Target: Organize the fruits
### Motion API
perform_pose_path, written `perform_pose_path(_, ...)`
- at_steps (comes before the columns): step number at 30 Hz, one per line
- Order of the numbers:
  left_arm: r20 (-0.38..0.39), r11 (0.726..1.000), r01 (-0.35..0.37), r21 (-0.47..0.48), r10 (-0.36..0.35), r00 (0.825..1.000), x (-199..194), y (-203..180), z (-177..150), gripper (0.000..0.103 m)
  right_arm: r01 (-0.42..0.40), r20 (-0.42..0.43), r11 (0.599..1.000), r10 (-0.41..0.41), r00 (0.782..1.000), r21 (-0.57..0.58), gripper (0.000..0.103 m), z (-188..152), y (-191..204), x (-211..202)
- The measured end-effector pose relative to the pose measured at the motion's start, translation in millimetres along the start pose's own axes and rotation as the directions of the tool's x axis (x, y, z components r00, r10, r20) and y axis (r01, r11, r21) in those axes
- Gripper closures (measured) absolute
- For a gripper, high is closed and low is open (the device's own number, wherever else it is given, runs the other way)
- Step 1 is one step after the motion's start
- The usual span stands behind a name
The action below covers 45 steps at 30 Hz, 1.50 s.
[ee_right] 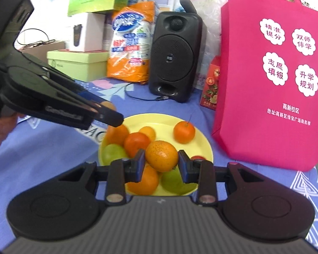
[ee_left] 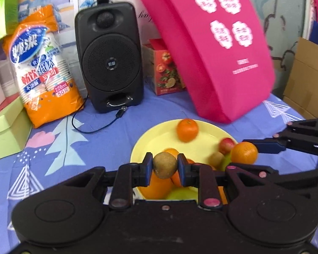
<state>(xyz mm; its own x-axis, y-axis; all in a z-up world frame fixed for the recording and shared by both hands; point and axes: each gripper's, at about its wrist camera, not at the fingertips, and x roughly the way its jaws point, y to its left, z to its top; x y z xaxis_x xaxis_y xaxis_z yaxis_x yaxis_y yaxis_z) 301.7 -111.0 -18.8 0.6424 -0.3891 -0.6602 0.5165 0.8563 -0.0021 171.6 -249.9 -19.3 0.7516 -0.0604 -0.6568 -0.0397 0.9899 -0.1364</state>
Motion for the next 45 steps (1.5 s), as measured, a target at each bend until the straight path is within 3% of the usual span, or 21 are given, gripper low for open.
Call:
perform_pose_path(10, -0.051, 0.999, -0.046, -0.017, 0.045, 0.998, 61, 11, 17, 0.077, 0.024, -0.053, 0.999, -0.023, 0.998, 0.023, 0.071, 13, -16, 53)
perform_pose_path(12, -0.053, 0.998, -0.055, -0.026, 0.053, 0.997, 61, 13, 17, 0.063, 0.022, -0.063, 1.000, -0.020, 0.998, 0.022, 0.071, 13, -17, 59)
perform_pose_path(13, -0.050, 0.998, -0.059, -0.029, 0.057, 0.997, 61, 14, 17, 0.048, 0.020, -0.069, 1.000, -0.018, 0.997, 0.019, 0.071, 13, -16, 60)
perform_pose_path(14, -0.046, 0.998, -0.061, -0.030, 0.060, 0.997, 60, 14, 18, 0.039, 0.018, -0.074, 1.000, -0.016, 0.997, 0.015, 0.071, 13, -15, 62)
perform_pose_path(17, -0.041, 0.998, -0.069, -0.014, 0.068, 0.997, 56, 12, 17, 0.037, 0.018, -0.065, 1.000, -0.018, 0.998, 0.007, 0.071, 11, -12, 59)
perform_pose_path(22, -0.028, 0.997, -0.083, 0.004, 0.083, 0.996, 38, 9, 15, 0.037, 0.027, -0.043, 1.000, -0.027, 0.999, 0.008, 0.071, 12, -11, 43)
perform_pose_path(25, -0.003, 0.995, -0.095, 0.009, 0.095, 0.995, 20, 6, 13, 0.027, 0.034, -0.015, 0.999, -0.034, 0.999, 0.010, 0.066, 11, -9, 26)
perform_pose_path(30, 0.035, 0.996, -0.089, 0.004, 0.089, 0.995, -15, -1, 5, 0.025, 0.030, 0.040, 0.999, -0.031, 0.999, 0.022, 0.062, 6, 0, -12)
perform_pose_path(34, 0.081, 0.997, -0.077, -0.032, 0.079, 0.994, -49, -6, -4, 0.007, 0.013, 0.078, 0.998, -0.017, 0.997, 0.053, 0.056, -2, 8, -44)
perform_pose_path(36, 0.102, 0.997, -0.064, -0.043, 0.069, 0.992, -66, -10, -9, 0.007, 0.007, 0.083, 0.998, -0.012, 0.996, 0.060, 0.055, -7, 14, -55)
perform_pose_path(38, 0.119, 0.996, -0.069, -0.053, 0.075, 0.990, -82, -15, -15, 0.000, 0.013, 0.087, 0.998, -0.018, 0.996, 0.063, 0.050, -11, 21, -66)
perform_pose_path(41, 0.140, 0.992, -0.108, -0.072, 0.117, 0.983, -107, -22, -29, 0.000, 0.027, 0.097, 0.996, -0.035, 0.995, 0.081, 0.039, -19, 29, -83)
perform_pose_path(45, 0.142, 0.979, -0.174, -0.108, 0.188, 0.972, -136, -27, -52, 0.000, 0.104, 0.108, 0.984, -0.120, 0.987, 0.142, 0.004, -31, 39, -108)
